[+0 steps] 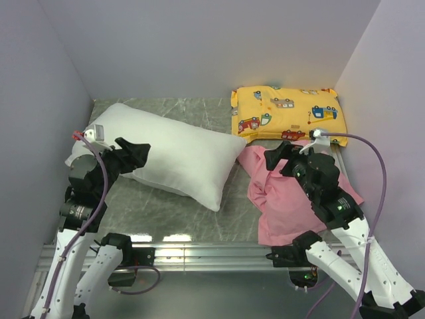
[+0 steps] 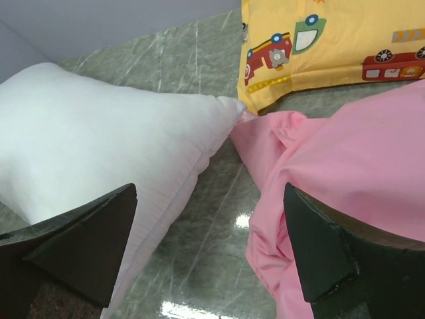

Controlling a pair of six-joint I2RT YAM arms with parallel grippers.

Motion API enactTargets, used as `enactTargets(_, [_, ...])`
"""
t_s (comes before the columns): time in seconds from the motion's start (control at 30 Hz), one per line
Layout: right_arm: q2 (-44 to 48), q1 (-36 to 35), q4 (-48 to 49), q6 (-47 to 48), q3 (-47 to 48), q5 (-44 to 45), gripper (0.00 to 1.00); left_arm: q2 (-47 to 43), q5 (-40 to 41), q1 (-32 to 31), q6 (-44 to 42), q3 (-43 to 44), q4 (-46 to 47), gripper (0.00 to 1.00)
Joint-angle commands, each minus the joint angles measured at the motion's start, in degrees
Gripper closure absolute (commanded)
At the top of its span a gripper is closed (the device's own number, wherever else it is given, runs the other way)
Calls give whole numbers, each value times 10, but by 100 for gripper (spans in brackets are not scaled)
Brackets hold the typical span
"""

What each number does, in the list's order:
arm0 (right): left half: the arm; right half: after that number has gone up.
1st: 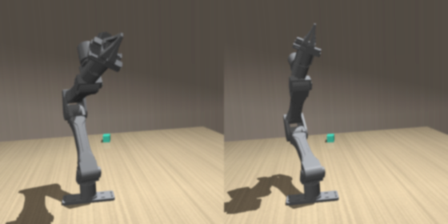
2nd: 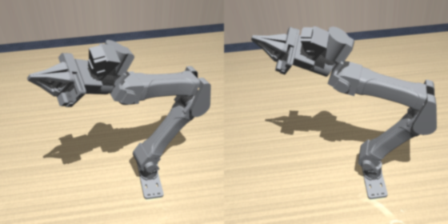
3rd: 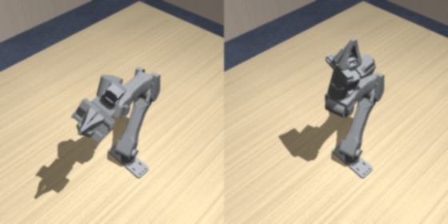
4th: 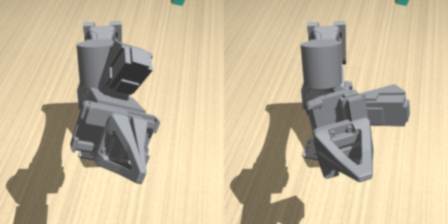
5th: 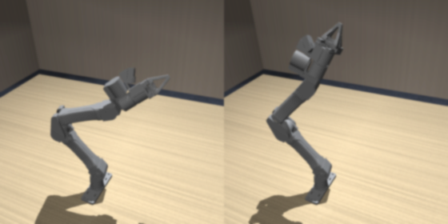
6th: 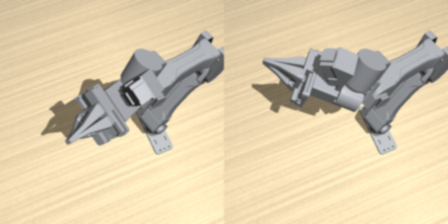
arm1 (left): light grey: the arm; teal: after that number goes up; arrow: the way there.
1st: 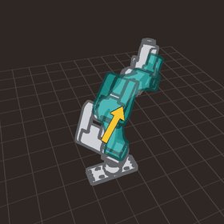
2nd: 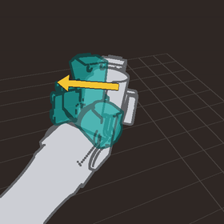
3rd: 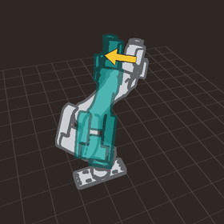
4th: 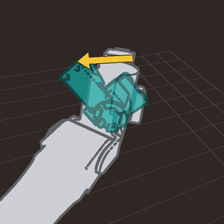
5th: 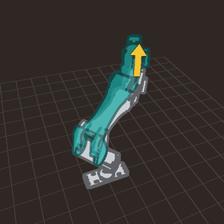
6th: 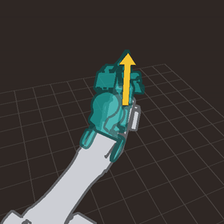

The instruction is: Remove the pillowcase from the pillow

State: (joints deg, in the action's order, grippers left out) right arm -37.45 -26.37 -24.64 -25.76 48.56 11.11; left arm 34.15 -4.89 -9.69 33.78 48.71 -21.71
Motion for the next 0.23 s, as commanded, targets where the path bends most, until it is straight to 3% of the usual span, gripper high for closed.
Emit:
enactTargets(0.0, [14, -3, 12, 14, -4, 2, 2, -7, -12, -2, -10, 0, 40, 19])
enactTargets(0.2, [16, -3, 7, 19, -6, 6, 2, -2, -15, -1, -5, 2, 55, 18])
